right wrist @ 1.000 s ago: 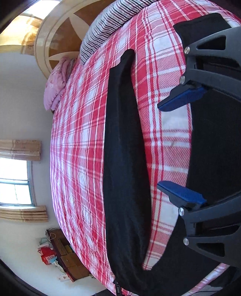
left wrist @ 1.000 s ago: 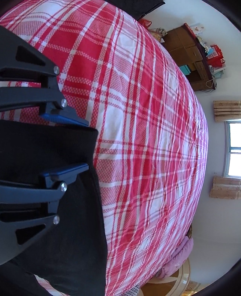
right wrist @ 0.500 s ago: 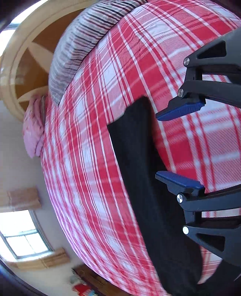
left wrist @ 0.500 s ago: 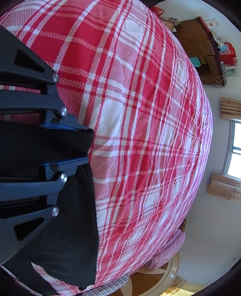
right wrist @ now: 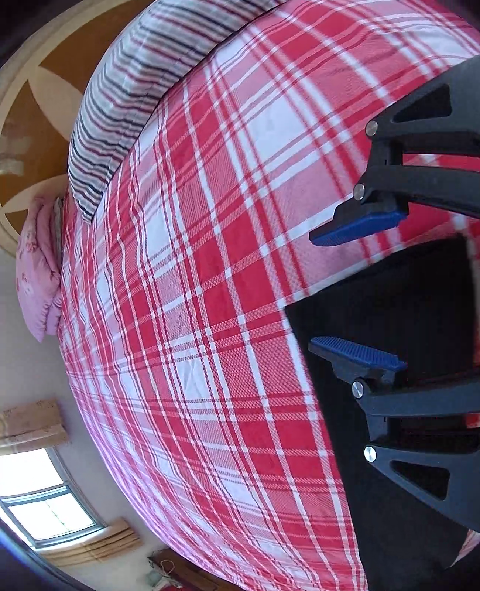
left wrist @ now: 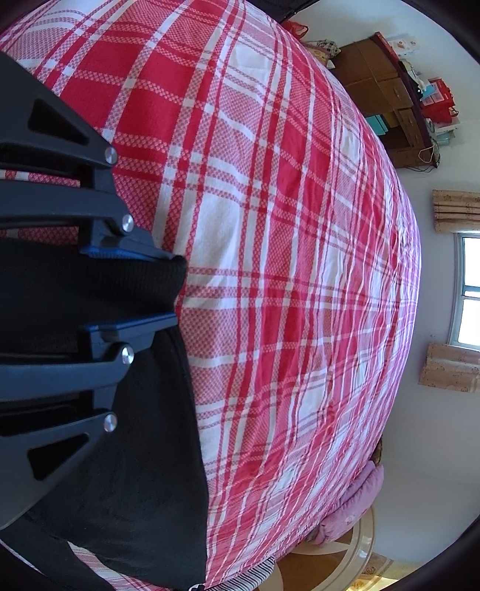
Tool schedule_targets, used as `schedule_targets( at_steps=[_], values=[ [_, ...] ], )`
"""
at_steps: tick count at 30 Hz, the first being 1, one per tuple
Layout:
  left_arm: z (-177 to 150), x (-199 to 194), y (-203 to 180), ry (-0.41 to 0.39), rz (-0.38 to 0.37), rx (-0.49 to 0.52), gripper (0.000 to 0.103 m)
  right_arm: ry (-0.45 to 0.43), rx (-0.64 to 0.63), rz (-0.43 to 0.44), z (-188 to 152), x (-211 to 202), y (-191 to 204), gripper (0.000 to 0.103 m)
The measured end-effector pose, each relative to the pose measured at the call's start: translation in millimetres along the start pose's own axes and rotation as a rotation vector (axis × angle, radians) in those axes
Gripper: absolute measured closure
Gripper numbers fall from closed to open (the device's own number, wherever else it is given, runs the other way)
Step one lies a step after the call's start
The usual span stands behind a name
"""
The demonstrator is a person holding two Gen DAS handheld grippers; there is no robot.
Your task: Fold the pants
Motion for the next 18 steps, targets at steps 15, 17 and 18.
schedule_targets(
  at_steps=[15,17,18],
  values=[
    [6.3,-9.9,-19.8,-0.063,0.09,0.188,0.086,0.0,-0.134,0.057,6.1,-11.2,29.5,0.098],
    [8.8,-15.7,-18.3,-0.08,0.077,0.185,0.088,-0.054,-0.136,0.076,7.3,-31.3,32.7,0.098],
    [10.3,-20.1,-15.5,-0.097,0.064,0.166,0.088,-0.076,-0.139,0.08,7.0,-39.1,34.7,0.098]
  ],
)
Point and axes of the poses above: each gripper's, at about its wrist camera, not at the fingertips, and x roughly the way its jaws point, y to its left, z to its top, the point moved 4 cm from there along x, roughly the way its jaws point, and after that the axes turned 10 degrees about z, right-handed, at the moved point
